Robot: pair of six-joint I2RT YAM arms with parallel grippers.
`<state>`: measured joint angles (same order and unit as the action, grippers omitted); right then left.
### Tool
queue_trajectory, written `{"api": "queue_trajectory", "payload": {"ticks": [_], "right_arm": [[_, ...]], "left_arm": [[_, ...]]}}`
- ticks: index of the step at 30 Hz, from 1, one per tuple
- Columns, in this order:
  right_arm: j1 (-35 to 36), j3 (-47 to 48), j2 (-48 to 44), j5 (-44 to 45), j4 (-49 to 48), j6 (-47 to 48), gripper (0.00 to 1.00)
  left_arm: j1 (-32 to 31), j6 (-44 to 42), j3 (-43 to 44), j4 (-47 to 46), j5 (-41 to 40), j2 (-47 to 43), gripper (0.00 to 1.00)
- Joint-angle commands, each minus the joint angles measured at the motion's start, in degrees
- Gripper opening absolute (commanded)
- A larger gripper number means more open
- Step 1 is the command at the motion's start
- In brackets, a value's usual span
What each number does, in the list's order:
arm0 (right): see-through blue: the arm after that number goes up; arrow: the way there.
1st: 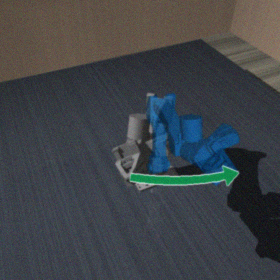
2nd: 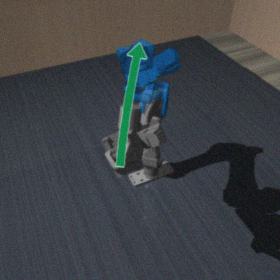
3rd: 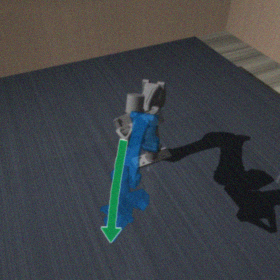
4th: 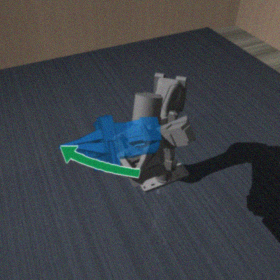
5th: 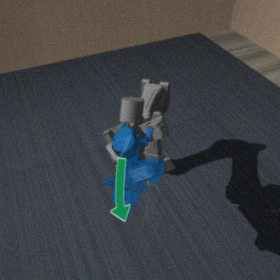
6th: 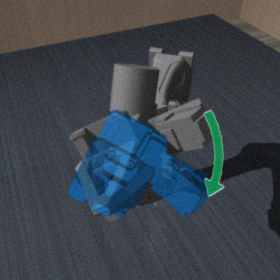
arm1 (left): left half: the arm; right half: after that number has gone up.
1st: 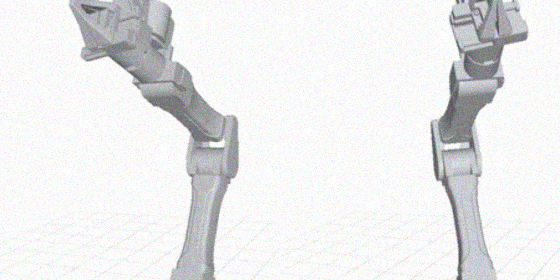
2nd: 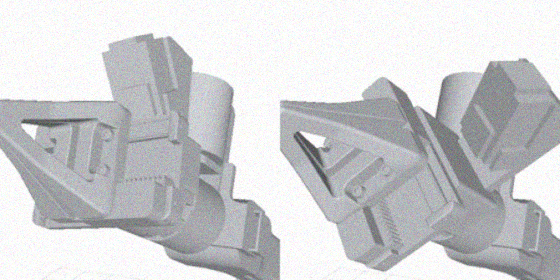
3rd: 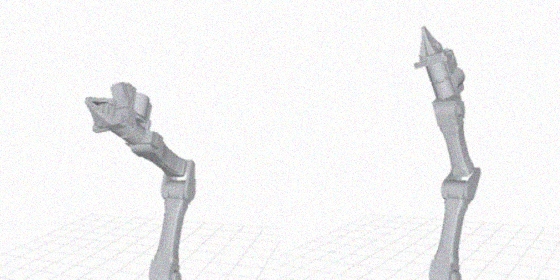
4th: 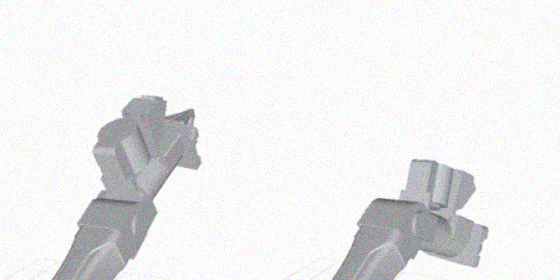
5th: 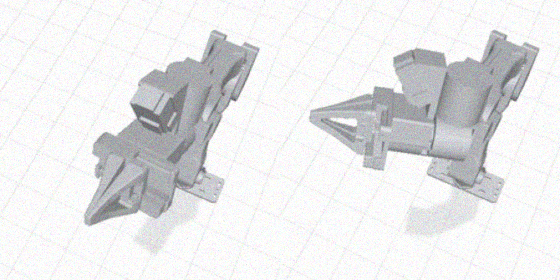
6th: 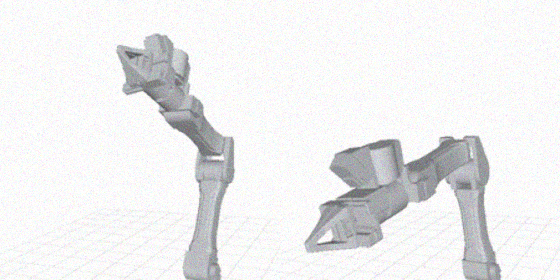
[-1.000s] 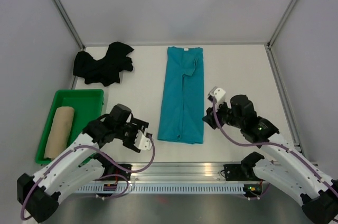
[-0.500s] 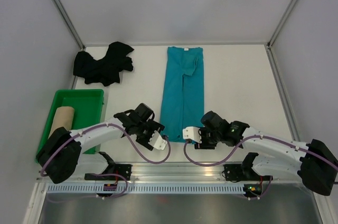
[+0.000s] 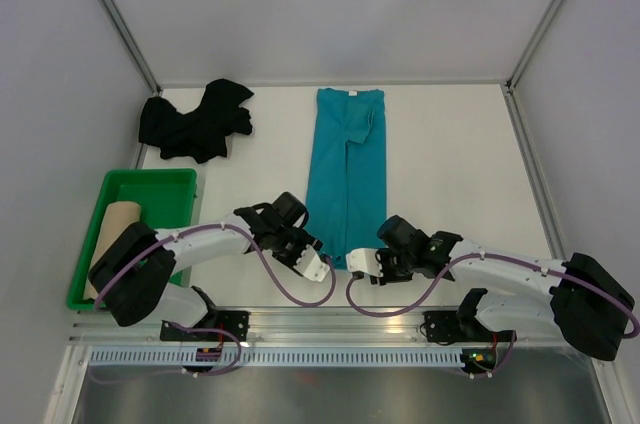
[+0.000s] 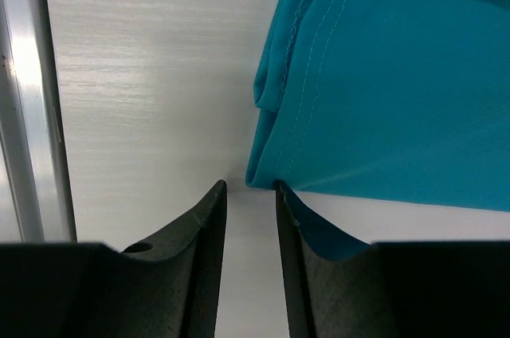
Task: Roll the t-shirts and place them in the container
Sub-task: Roll the tshirt
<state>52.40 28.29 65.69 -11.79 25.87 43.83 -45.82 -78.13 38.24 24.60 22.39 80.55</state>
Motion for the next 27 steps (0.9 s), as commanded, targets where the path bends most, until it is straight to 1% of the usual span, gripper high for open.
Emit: {"api": "queue_trajectory", "payload": {"ticks": [1,4,6,7,8,9,11,12,14,15,16,18,19,22,23,27], "right_arm": [[0.25,-0.08,1.01,-0.86,-2.75,1.43,0.37],[0.24,0.53,3.47,-0.78,-2.84,1.08,0.36],[0.24,0.62,4.88,-0.78,-3.72,0.29,0.29],[0.24,0.71,5.23,-0.78,-3.81,0.11,0.25],[0.24,0.88,5.58,-0.69,-3.63,-0.24,0.19],[0.24,1.41,5.85,-0.34,-3.28,-0.41,0.16],[0.24,2.03,5.68,0.19,-1.88,-0.50,0.11],[0.24,2.29,4.89,0.10,-1.61,-0.50,0.08],[0.16,2.47,4.01,-0.86,-0.56,-0.50,0.04],[0.07,3.25,3.40,-1.30,0.23,-0.50,0.00],[-0.45,3.69,3.13,-1.74,1.11,-0.85,0.00],[-1.68,5.18,2.16,-4.20,3.66,-0.94,0.00],[-2.30,5.63,1.73,-5.51,4.53,-1.03,0.01],[-4.94,7.21,1.28,-8.68,4.98,-1.73,0.00],[-5.64,7.74,1.54,-8.95,4.89,-2.26,0.00],[-8.80,9.32,1.72,-11.14,4.90,-3.31,0.00]], "left_arm": [[-1.28,-2.12,1.22,-0.08,-0.42,2.58,0.51],[-1.55,-2.56,1.49,-0.08,-0.42,3.12,0.48],[-1.55,-2.38,1.66,0.10,-0.24,3.29,0.43],[-1.64,-2.12,1.84,0.45,0.02,3.38,0.37],[-1.64,-1.94,1.84,0.97,0.89,3.38,0.33],[-1.72,-1.59,2.01,1.24,1.33,3.29,0.24],[-1.90,1.30,3.15,2.55,2.21,3.29,0.15],[-1.90,2.36,3.77,3.34,3.26,3.38,0.09],[-1.90,6.13,5.61,5.53,4.23,3.47,0.03],[-1.90,7.54,6.23,6.16,5.11,3.38,0.02],[-1.81,11.29,7.54,6.51,5.55,3.29,0.02],[-1.64,15.18,9.13,8.18,7.04,3.47,0.02],[-1.29,18.59,10.70,8.97,7.75,3.64,0.02],[-0.15,24.40,13.17,12.13,11.96,4.35,0.02],[0.29,25.56,13.44,12.75,13.89,4.61,0.02],[3.10,28.64,14.67,14.86,16.10,6.01,0.02]]}}
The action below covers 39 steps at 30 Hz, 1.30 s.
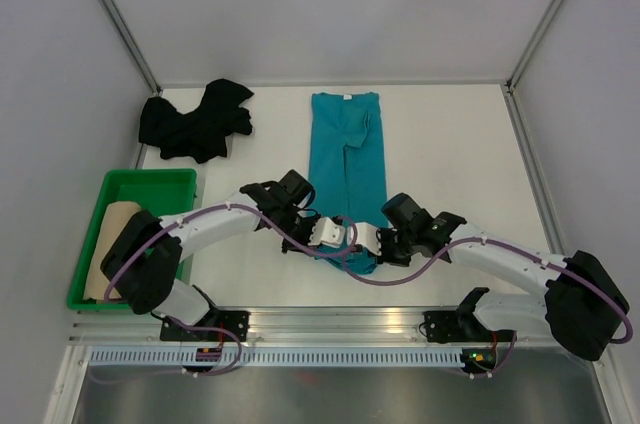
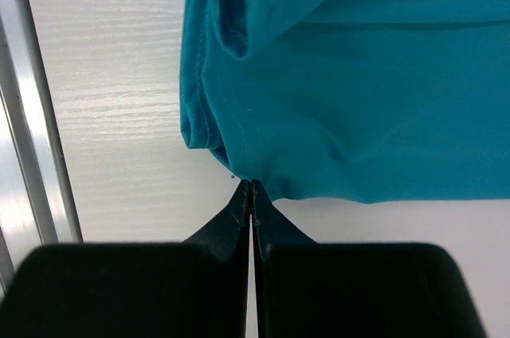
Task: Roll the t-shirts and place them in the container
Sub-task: Roll the tshirt
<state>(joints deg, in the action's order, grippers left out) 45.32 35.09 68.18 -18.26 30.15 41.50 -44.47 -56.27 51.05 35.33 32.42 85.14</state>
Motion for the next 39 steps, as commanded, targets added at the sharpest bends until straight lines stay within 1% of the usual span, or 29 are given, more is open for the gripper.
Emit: {"api": "queue_trajectory", "payload": {"ticks": [1,6,10,17,21,23,24,25,26,27,28,30,31,34,36,39], "right_arm": [[-2.16,2.53,-0.77,-5.20,-0.09,-1.33,0.00],[-5.85,2.61,-0.07,-6.70,-1.76,-4.40,0.00],[-8.93,3.23,0.63,-7.49,-3.51,-7.30,0.00],[-12.09,3.58,3.44,-6.00,-6.86,-11.96,0.00],[-15.34,4.28,4.15,-6.26,-9.67,-15.56,0.00],[-16.14,5.24,5.11,-5.29,-11.25,-18.55,0.06],[-16.84,5.69,5.55,-5.29,-11.26,-18.99,0.10],[-17.10,6.12,6.08,-3.90,-11.86,-19.87,0.18],[-17.28,7.00,6.26,-3.80,-12.04,-22.22,0.20],[-18.07,7.36,6.26,-4.15,-12.22,-23.03,0.24],[-18.68,7.62,6.09,-5.19,-13.01,-24.17,0.33],[-20.53,7.89,5.12,-7.13,-13.98,-27.69,0.39],[-21.23,7.89,4.07,-7.83,-14.68,-28.91,0.45],[-23.78,8.24,3.01,-8.46,-13.90,-35.85,0.46],[-24.75,8.85,2.92,-7.32,-12.67,-41.64,0.47],[-24.93,7.45,3.88,-8.28,-10.21,-48.33,0.47]], "left_arm": [[3.32,7.75,2.21,4.13,6.42,2.04,0.02],[8.25,11.26,5.37,5.09,9.67,5.46,0.02],[10.36,12.76,8.36,5.80,10.82,8.28,0.02],[13.53,13.20,10.83,5.89,11.43,11.80,0.02],[15.11,12.86,12.32,5.89,11.08,15.04,0.02],[15.20,12.59,12.76,5.89,10.73,15.58,0.02],[15.37,12.50,13.20,5.89,10.73,15.84,0.02],[15.55,12.68,13.46,5.89,10.64,16.28,0.02],[15.73,12.76,13.73,5.89,10.64,16.54,0.02],[16.16,13.11,13.90,5.89,10.55,16.63,0.02],[16.34,13.20,13.99,5.89,10.64,16.89,0.02],[16.52,13.47,13.99,5.98,10.55,16.90,0.02],[16.52,13.47,13.99,5.89,10.64,16.90,0.02],[16.69,14.69,14.08,5.98,10.73,16.81,0.02],[17.31,15.14,13.91,5.89,10.82,16.72,0.02],[17.83,15.66,13.64,5.89,10.47,16.72,0.02]]}}
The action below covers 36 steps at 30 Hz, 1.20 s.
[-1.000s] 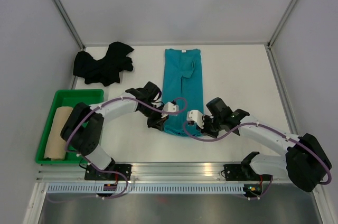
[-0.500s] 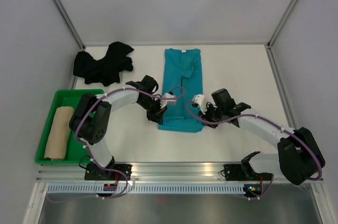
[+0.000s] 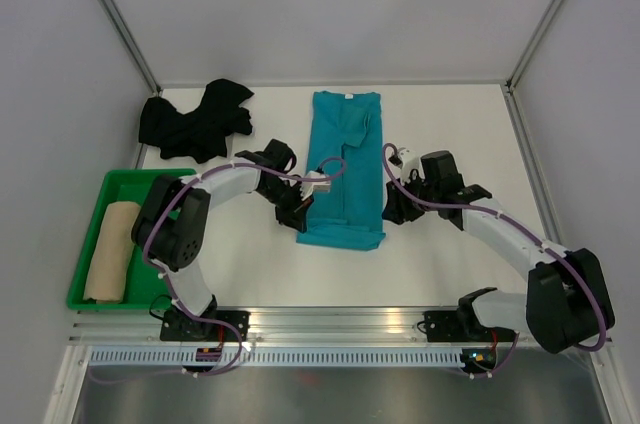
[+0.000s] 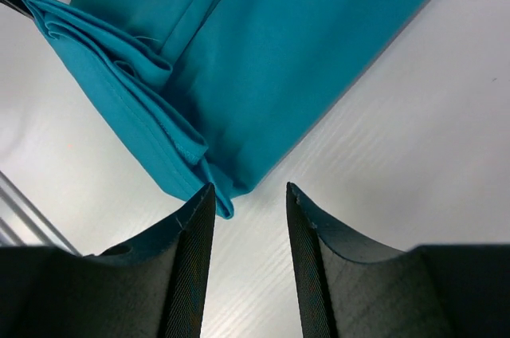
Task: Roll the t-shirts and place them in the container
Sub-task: Roll the tshirt
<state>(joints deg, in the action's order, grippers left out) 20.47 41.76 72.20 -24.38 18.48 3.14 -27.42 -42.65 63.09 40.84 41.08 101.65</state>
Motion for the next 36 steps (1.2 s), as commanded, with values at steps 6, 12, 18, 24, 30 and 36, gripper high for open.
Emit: {"api": "queue_trajectory", "payload": {"ticks": [6,12,18,24,30,36], "right_arm": [[0.01,-5.71,1.71,-6.03,-0.98,-15.44,0.46],[0.53,-10.55,-0.57,-5.41,-8.61,-16.41,0.50],[3.17,-12.93,-1.28,-3.83,-17.58,-17.28,0.56],[4.14,-12.14,3.11,-4.00,-22.78,-17.81,0.47],[5.99,-12.05,4.08,-6.21,-24.99,-19.22,0.34],[5.99,-10.92,1.54,-5.59,-23.58,-19.22,0.49]], "left_arm": [[1.23,2.93,0.72,-0.14,1.72,-0.13,0.02],[1.23,3.37,0.37,-1.11,2.07,-0.22,0.02],[1.49,3.37,0.19,-1.47,1.72,-0.48,0.02],[1.49,2.84,0.81,-1.73,1.72,-0.48,0.03],[1.93,4.59,1.07,-2.25,1.28,-0.75,0.02],[2.28,11.53,0.72,-2.26,-2.22,-3.28,0.02]]}}
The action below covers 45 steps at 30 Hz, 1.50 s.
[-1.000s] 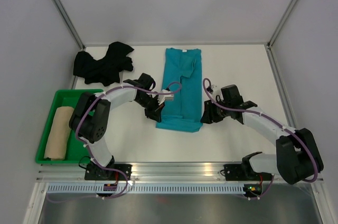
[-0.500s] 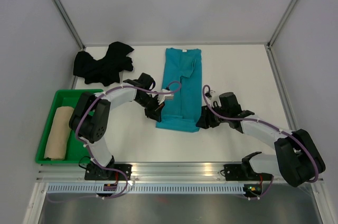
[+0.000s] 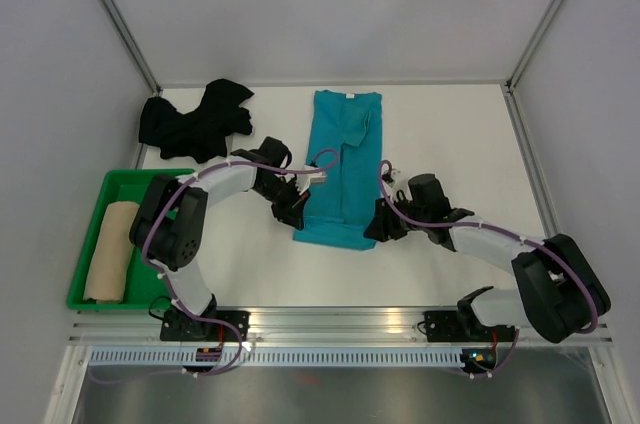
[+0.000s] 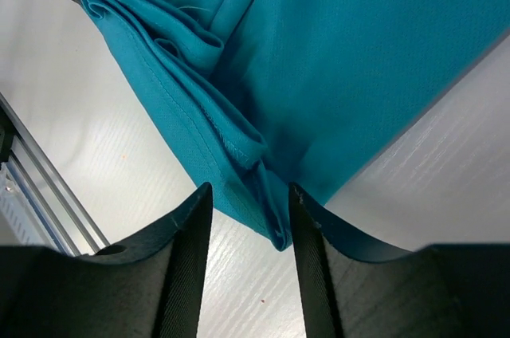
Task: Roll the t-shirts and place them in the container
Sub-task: Roll the tshirt
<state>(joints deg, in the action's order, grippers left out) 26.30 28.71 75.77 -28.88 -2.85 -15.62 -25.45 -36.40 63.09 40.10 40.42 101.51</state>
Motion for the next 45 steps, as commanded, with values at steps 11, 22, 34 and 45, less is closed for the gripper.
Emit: {"api": "queue_trajectory", "payload": {"ticks": [11,22,34,45], "right_arm": [[-0.99,4.60,-0.62,-0.74,-1.81,-0.90,0.54],[-3.19,2.84,-8.80,-0.03,11.35,0.32,0.55],[-1.70,-2.60,-8.79,0.75,1.82,-0.02,0.50],[5.86,-1.29,-2.47,8.56,-3.56,-2.23,0.50]], "left_arm": [[0.40,4.76,2.55,4.45,0.71,-3.88,0.02],[2.77,15.99,-2.35,-4.49,-2.46,-2.20,0.02],[4.36,21.81,-4.55,-11.53,-1.84,-0.53,0.02],[5.50,20.76,-6.05,-13.20,-0.96,-2.11,0.04]]}}
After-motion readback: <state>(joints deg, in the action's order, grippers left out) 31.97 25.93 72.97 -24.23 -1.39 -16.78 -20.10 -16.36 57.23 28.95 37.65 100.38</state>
